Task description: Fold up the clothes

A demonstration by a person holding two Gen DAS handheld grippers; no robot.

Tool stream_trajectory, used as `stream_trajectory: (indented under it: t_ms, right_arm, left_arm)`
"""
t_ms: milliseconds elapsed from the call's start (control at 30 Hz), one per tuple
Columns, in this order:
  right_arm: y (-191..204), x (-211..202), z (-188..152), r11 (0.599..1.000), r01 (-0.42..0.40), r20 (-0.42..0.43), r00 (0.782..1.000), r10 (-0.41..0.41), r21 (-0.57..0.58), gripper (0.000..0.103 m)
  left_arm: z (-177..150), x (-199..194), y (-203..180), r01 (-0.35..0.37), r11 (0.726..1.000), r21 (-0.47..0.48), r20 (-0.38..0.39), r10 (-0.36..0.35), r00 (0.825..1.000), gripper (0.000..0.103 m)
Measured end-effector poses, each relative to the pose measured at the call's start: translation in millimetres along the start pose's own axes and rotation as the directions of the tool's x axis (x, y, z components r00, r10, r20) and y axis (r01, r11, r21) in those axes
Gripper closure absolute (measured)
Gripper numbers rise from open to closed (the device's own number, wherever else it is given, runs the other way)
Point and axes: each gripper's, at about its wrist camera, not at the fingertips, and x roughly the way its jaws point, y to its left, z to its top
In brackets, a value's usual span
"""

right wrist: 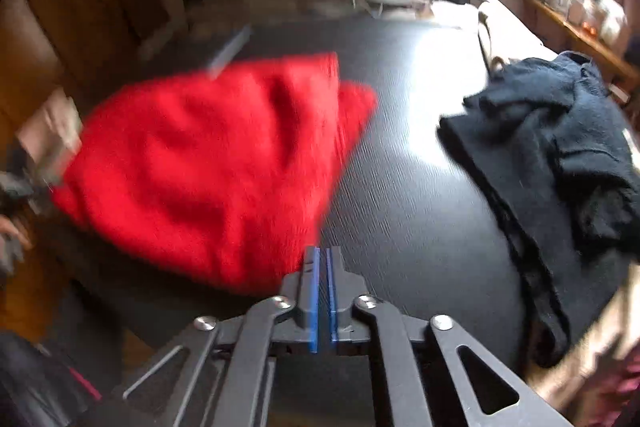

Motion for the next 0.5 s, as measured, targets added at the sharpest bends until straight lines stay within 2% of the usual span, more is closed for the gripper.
stream_trajectory:
  t_ms: [33,100,200,267,300,333,367,400,433,500]
  right_arm:
    - [-3,1,10,1.000,-0.016,0.033,0.999,0.015,0.018,0.060]
    - [-3,11,26,0.999,-0.029,0.055,0.998,0.027,0.023,0.031]
    - [10,37,50,0.997,-0.074,0.022,0.997,0.074,0.014,0.030]
    - [20,64,63,0.999,-0.033,-0.041,0.999,0.031,-0.039,0.031]
    - [26,78,66,0.997,0.001,-0.096,0.995,-0.009,-0.076,0.035]
    - [31,92,70,0.993,0.031,-0.142,0.989,-0.047,-0.111,0.052]
    - [35,99,74,0.989,0.048,-0.162,0.984,-0.071,-0.141,0.057]
    - [42,97,75,0.983,0.052,-0.160,0.984,-0.080,-0.174,0.074]
    - [50,90,76,0.974,0.068,-0.152,0.983,-0.102,-0.216,0.095]
    - [69,63,72,0.936,0.135,-0.108,0.978,-0.179,-0.326,0.095]
  left_arm:
    - [1,1,-3,-0.006,1.000,0.007,-0.001,0.006,1.000,0.097]
    - [2,3,-9,-0.016,1.000,0.025,-0.007,0.017,1.000,0.096]
    - [7,8,-15,-0.034,0.998,0.045,-0.002,0.034,0.999,0.095]
    - [11,10,-16,-0.042,0.997,0.060,-0.004,0.043,0.999,0.095]
    - [12,9,-15,-0.047,0.997,0.068,-0.006,0.048,0.999,0.095]
    - [13,8,-18,-0.056,0.994,0.090,-0.007,0.057,0.998,0.096]
    - [13,6,-21,-0.065,0.992,0.112,-0.008,0.066,0.998,0.097]
    - [14,5,-24,-0.073,0.988,0.133,-0.008,0.075,0.997,0.098]
    - [14,3,-28,-0.082,0.985,0.155,-0.009,0.084,0.996,0.098]
    - [14,-9,-31,-0.067,0.982,0.176,0.006,0.066,0.998,0.098]
